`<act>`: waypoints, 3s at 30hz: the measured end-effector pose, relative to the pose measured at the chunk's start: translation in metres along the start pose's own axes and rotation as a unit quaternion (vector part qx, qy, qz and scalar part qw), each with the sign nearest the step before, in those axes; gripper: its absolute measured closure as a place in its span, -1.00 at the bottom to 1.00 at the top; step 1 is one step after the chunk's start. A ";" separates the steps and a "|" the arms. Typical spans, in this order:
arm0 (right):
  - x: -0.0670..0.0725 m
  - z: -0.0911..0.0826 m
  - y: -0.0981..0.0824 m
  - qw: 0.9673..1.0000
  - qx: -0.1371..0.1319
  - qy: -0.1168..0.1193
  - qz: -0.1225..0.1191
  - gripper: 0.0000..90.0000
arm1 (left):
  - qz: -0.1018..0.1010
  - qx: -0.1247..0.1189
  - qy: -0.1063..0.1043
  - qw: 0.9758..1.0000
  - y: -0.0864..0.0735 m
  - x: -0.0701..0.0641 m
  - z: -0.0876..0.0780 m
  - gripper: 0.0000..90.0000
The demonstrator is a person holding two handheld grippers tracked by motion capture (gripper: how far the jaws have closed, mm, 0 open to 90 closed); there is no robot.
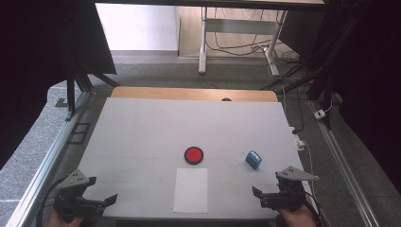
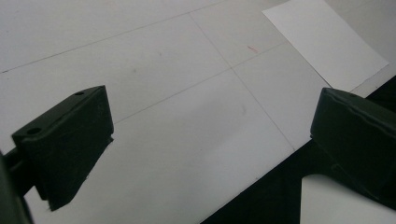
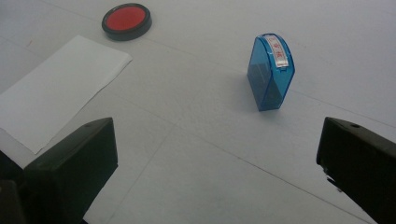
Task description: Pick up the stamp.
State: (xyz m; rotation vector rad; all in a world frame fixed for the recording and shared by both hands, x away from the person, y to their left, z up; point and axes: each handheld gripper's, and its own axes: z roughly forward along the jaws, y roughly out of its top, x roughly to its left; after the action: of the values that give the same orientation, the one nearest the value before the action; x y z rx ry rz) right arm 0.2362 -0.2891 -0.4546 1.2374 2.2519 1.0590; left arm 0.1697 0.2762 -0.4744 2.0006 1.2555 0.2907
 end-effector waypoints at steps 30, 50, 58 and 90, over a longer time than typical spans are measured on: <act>0.001 0.001 0.001 1.000 0.006 0.004 -0.006 -1.00 | 0.011 0.011 0.001 1.000 0.002 -0.003 0.003 -1.00; 0.000 0.006 0.013 1.000 -0.006 0.012 -0.028 -1.00 | 0.005 0.015 -0.007 1.000 0.002 -0.001 0.004 -1.00; -0.001 0.014 0.022 0.999 -0.012 0.006 -0.042 -1.00 | 0.005 0.015 -0.007 1.000 0.002 -0.001 0.003 -1.00; -0.024 0.055 0.042 0.999 0.025 -0.007 -0.025 -1.00 | 0.004 0.015 -0.008 1.000 0.002 0.000 0.004 -1.00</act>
State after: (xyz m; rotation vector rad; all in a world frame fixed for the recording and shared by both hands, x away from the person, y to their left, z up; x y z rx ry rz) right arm 0.3075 -0.2706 -0.4599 1.1968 2.2995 0.9785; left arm 0.1732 0.2735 -0.4760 2.0296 1.2501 0.2610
